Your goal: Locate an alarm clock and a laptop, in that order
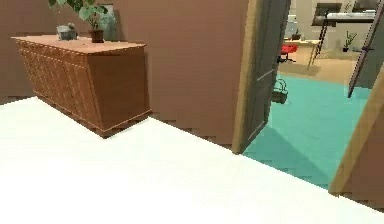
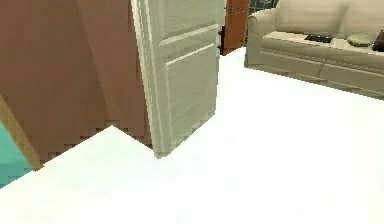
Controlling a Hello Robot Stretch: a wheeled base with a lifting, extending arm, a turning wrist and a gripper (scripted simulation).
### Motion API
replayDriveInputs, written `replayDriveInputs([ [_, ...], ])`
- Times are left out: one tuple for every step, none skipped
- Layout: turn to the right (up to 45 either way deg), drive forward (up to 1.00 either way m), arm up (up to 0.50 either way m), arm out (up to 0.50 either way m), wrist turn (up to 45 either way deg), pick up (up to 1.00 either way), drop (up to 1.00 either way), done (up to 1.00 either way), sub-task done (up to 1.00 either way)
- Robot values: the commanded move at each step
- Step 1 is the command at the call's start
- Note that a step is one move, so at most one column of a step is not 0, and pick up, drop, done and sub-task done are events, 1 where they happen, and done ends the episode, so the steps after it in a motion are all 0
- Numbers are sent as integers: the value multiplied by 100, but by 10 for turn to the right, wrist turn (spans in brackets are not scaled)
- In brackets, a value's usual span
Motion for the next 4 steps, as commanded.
replayDriveInputs([
  [0,70,0,0,0,0,0,0,0],
  [450,0,0,0,0,0,0,0,0],
  [60,0,0,0,0,0,0,0,0],
  [0,80,0,0,0,0,0,0,0],
])
